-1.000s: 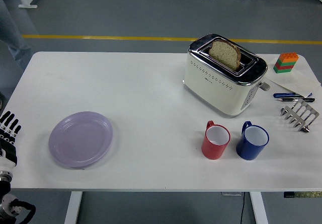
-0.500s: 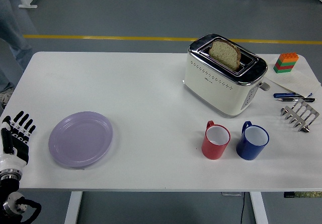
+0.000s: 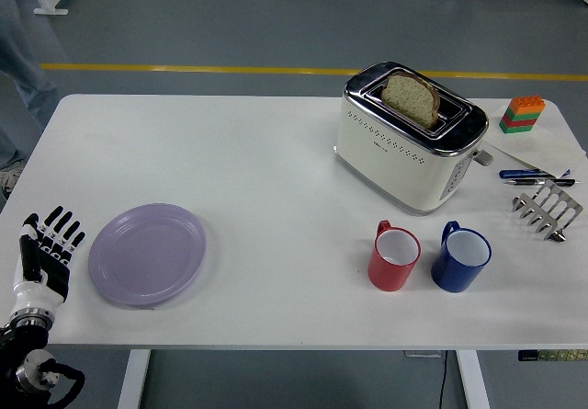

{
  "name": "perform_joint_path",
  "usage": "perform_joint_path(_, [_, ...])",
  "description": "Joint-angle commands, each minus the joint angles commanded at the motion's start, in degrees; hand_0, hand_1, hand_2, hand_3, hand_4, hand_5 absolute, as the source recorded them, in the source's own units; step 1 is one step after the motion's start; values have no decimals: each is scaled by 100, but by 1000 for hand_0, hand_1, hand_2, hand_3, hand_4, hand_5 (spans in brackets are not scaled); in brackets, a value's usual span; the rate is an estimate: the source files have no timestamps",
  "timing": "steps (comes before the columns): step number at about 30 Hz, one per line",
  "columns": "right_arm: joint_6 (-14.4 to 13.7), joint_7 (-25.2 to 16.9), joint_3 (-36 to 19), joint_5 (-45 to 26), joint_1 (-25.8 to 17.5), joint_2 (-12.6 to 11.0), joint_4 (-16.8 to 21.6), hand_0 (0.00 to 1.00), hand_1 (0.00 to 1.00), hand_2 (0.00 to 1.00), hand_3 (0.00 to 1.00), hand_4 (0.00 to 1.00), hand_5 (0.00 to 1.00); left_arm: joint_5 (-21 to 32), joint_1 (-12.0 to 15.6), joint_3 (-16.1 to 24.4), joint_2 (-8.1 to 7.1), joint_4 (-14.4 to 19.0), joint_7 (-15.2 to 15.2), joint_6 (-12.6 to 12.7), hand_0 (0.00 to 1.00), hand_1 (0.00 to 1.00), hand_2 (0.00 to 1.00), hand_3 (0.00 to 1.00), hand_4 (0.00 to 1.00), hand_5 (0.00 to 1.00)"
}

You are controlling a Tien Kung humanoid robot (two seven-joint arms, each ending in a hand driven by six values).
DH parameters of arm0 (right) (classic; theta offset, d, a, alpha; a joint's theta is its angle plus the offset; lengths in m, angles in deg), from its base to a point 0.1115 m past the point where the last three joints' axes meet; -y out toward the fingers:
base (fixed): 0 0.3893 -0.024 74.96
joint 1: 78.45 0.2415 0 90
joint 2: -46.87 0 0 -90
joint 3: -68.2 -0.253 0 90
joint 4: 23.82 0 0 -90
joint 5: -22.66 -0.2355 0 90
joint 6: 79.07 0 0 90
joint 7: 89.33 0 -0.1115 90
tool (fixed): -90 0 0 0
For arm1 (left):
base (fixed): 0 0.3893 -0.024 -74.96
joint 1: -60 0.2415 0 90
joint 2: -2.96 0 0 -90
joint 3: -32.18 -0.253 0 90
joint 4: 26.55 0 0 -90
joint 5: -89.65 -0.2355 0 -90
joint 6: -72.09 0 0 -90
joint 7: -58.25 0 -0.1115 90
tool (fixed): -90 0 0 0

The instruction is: Push plate across desktop,pick up the break from the machine,place the break in the plate

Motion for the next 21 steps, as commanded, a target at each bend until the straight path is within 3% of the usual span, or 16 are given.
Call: perform_joint_path(21, [9, 10, -43, -30, -66, 11, 13, 731, 698, 695, 652, 509, 226, 136, -207, -255, 69, -313, -59, -88, 795, 801, 819, 762, 585, 998])
